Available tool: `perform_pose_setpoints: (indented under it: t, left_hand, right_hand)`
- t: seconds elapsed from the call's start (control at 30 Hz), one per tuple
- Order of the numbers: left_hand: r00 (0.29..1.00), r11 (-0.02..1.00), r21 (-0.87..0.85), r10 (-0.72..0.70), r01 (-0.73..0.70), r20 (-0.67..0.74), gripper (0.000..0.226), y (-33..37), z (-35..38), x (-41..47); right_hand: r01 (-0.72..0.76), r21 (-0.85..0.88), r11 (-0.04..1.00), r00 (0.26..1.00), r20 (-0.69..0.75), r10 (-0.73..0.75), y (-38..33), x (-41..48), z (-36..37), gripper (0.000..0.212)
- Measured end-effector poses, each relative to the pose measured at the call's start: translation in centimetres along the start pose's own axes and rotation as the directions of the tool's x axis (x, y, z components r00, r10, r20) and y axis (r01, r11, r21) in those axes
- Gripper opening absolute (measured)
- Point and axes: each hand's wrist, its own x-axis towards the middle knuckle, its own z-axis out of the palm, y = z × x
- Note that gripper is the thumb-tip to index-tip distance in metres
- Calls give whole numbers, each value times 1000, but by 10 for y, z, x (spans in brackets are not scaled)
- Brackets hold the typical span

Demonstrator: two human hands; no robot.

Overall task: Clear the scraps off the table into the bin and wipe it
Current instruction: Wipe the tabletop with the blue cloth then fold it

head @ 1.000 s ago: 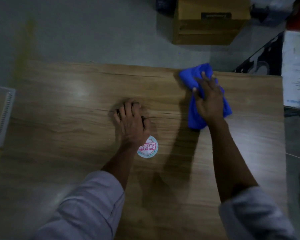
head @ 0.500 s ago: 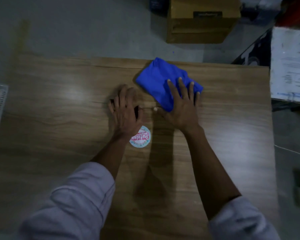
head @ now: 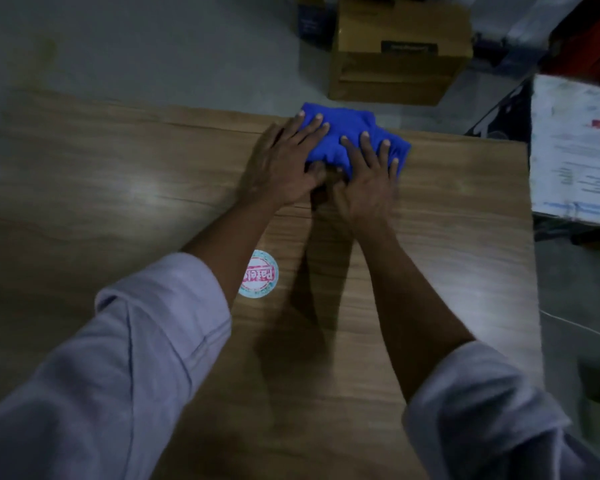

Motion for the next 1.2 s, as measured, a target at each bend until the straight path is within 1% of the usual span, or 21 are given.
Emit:
perform_pose_setpoints:
  t: [0.1, 0.17, 0.23, 0.3, 0.37, 0.4, 0.43, 0.5, 0.53, 0.6, 0.67, 0.73, 0.8, 0.87, 0.9, 0.97, 1.0, 1.07, 1.13, 1.17, 1.2]
  left_hand:
    - [994, 997, -42, -67, 64, -80, 61, 6, 7, -45]
    - [993, 990, -105, -103, 97, -49, 58, 23, 5, -86]
    - [992, 985, -120, -118, 123, 45, 55, 42, -7, -130]
    - [975, 987, -73, -129, 144, 179, 51, 53, -35, -151]
    - [939, 992, -2, -117, 125, 323, 42, 58, -71, -147]
    - [937, 994, 30, -110, 106, 331, 40, 57, -81, -140]
    - [946, 994, 45, -106, 97, 305, 42, 56, -91, -130]
    - [984, 994, 63, -96, 88, 151, 55, 53, -101, -112]
    - [989, 996, 61, -78, 70, 128, 61, 50, -96, -108]
    - [978, 993, 118, -13, -11, 208, 67, 42, -73, -114]
    - [968, 995, 96, 4, -29, 252, 64, 35, -44, -133]
    - [966, 999, 28, -34, 28, 257, 66, 39, -30, -155]
    - [964, 997, -26, -65, 75, 256, 72, 45, -22, -178]
    - [971, 998, -6, -65, 68, 230, 72, 50, -20, -210]
    - [970, 998, -1, -58, 60, 237, 70, 55, -23, -232]
    - [955, 999, -18, -26, 33, 295, 63, 66, -36, -272]
    - [943, 999, -32, -18, 30, 333, 59, 70, -47, -285]
    - [943, 999, -9, -29, 34, 330, 55, 75, -70, -290]
    - [987, 1000, -18, -2, 5, 163, 61, 77, -84, -272]
    - [997, 999, -22, 24, -23, 67, 66, 77, -88, -259]
    - [999, 999, -13, 40, -39, 23, 70, 75, -91, -246]
  right_hand:
    - [115, 80, 990, 991, 64, -120, 6, -22, -9, 71]
    - [125, 144, 982, 985, 100, -140, 6, -59, -12, 70]
    - [94, 175, 980, 977, 173, -124, -2, -99, -25, 67]
    - [50, 155, 987, 947, 307, -96, -14, -119, -55, 68]
    - [17, -5, 1000, 894, 447, -13, -26, -120, -90, 66]
    - [24, -99, 995, 894, 447, 23, -31, -116, -100, 62]
    - [60, -171, 983, 923, 384, 11, -37, -111, -105, 59]
    - [94, -251, 963, 973, 229, -35, -45, -96, -104, 62]
    - [91, -267, 959, 978, 205, -35, -47, -92, -99, 65]
    - [96, -269, 958, 944, 330, -2, -44, -97, -82, 68]
    - [110, -245, 963, 893, 450, 13, -34, -110, -61, 68]
    - [116, -173, 978, 900, 436, -29, -24, -126, -49, 68]
    - [78, -55, 995, 931, 362, -53, -20, -146, -41, 69]
    - [34, 15, 999, 934, 356, -37, -25, -175, -44, 70]
    - [25, -5, 1000, 912, 409, -21, -31, -193, -51, 71]
    - [17, -134, 991, 825, 562, 62, -46, -230, -74, 73]
    - [-2, -177, 984, 812, 574, 105, -52, -245, -87, 70]
    - [-46, -148, 988, 903, 418, 105, -61, -260, -114, 65]
    - [9, -71, 997, 989, 148, 2, -65, -257, -123, 62]
    - [56, -55, 997, 998, 5, -56, -62, -248, -120, 60]
    - [98, -54, 994, 991, -87, -103, -61, -236, -118, 60]
